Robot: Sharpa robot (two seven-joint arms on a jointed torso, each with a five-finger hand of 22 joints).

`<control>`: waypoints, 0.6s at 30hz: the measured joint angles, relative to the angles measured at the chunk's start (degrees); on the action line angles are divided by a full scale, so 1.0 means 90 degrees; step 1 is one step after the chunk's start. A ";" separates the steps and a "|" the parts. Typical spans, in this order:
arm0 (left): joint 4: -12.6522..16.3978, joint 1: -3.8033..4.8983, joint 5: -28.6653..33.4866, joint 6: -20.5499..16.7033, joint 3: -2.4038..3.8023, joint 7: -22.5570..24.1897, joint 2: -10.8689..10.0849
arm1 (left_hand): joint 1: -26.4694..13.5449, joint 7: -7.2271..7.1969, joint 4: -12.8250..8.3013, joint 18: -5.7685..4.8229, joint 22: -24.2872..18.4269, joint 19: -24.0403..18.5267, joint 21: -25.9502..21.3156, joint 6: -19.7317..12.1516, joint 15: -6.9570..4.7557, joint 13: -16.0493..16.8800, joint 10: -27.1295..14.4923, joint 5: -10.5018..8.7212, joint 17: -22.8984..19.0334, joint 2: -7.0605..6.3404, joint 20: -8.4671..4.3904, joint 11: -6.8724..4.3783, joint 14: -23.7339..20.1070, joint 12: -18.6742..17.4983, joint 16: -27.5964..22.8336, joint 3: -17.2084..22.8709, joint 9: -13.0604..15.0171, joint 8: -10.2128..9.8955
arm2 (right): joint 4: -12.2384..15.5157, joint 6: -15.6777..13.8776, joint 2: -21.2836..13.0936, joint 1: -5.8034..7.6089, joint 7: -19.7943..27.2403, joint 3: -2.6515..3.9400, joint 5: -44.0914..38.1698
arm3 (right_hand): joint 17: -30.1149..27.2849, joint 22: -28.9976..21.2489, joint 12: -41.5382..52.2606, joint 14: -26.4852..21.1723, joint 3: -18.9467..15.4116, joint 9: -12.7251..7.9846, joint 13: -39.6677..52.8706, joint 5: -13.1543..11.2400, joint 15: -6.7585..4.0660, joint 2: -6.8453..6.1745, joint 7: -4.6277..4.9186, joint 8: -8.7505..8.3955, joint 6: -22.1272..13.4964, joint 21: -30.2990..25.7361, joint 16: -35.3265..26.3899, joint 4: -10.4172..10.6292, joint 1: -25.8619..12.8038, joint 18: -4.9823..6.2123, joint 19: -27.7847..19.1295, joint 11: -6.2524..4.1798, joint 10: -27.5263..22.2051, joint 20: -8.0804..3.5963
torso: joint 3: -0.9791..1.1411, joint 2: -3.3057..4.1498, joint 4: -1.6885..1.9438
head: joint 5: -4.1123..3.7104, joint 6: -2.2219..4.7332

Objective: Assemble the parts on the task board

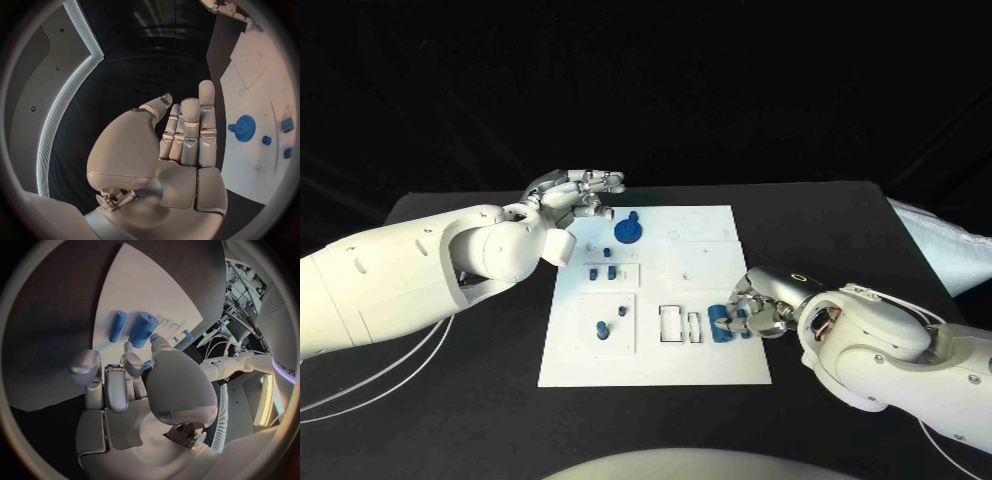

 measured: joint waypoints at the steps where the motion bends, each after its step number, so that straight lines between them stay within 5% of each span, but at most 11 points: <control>1: 0.0000 -0.0001 0.0000 0.0000 0.0000 0.0000 0.0000 | 0.0000 0.0000 0.0000 0.0000 0.0000 0.0000 0.0000 0.0000 0.0000 0.0000 0.0000 0.0000 0.0000 0.0000 0.0000 0.0000 0.0000 0.0000 0.0000 0.0000 0.0000 0.0000 | -0.0011 0.0008 0.0013 -0.0007 -0.0004 0.0000 -0.0003 | 0.0006 0.0010 0.0000 0.0000 -0.0015 0.0000 0.0008 0.0000 0.0000 0.0000 0.0000 0.0022 0.0000 0.0000 0.0000 -0.0014 0.0000 0.0000 0.0000 0.0000 0.0000 0.0000 | 0.0000 0.0000 0.0000 | 0.0001 -0.0002; 18: 0.0000 -0.0005 0.0000 0.0005 -0.0001 -0.0008 -0.0010 | 0.0000 -0.0022 0.0000 0.0000 0.0000 0.0000 0.0000 -0.0022 0.0000 0.0000 0.0000 0.0000 0.0001 0.0000 0.0000 0.0000 0.0000 0.0000 0.0028 0.0000 -0.0001 -0.0001 | -0.0254 0.0185 0.0277 -0.0125 -0.0032 0.0020 -0.0159 | 0.0125 0.0155 0.0065 0.0000 -0.0085 0.0077 0.0167 0.0042 0.0000 0.0237 -0.0051 0.0144 0.0052 0.0076 0.0079 -0.0049 0.0238 -0.0099 0.0023 -0.0001 0.0002 -0.0023 | -0.0005 -0.0001 0.0003 | 0.0029 -0.0042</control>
